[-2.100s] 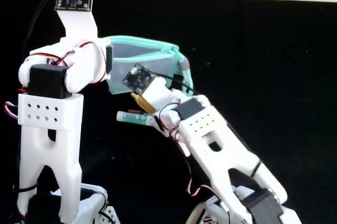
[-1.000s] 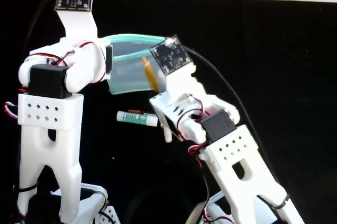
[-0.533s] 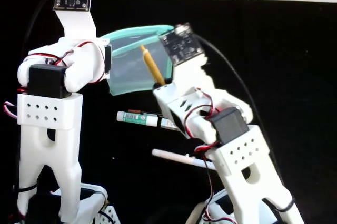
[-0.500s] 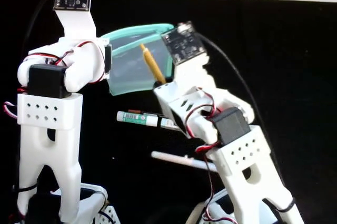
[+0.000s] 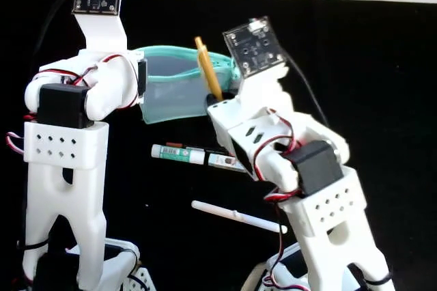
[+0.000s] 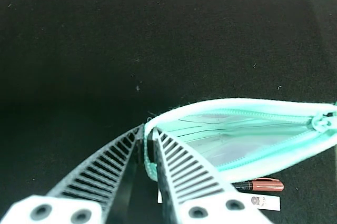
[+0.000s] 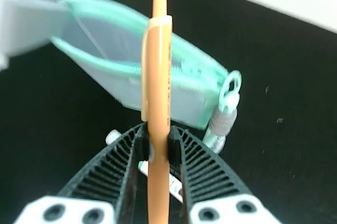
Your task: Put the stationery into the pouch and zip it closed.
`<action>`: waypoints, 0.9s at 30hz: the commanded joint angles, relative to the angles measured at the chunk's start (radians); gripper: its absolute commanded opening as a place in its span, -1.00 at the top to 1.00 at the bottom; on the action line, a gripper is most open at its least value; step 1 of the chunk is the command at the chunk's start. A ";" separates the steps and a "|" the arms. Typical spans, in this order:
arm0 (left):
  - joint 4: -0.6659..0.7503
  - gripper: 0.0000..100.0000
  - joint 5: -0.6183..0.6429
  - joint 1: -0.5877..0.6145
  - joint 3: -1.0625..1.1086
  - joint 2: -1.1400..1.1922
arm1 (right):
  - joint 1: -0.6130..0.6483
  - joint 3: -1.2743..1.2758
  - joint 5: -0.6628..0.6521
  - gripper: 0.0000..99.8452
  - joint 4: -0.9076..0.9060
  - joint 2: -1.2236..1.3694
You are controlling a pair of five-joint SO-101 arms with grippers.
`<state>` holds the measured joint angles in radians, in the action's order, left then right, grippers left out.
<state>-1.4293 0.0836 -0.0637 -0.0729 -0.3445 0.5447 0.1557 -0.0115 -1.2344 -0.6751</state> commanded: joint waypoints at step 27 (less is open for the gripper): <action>-0.018 0.99 -0.003 -0.002 0.016 0.007 | 0.068 -0.958 0.011 0.99 0.005 0.567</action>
<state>-1.4293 0.0836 -0.0637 -0.0729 -0.3445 0.6030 -0.6759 -0.0115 -1.2344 -0.1672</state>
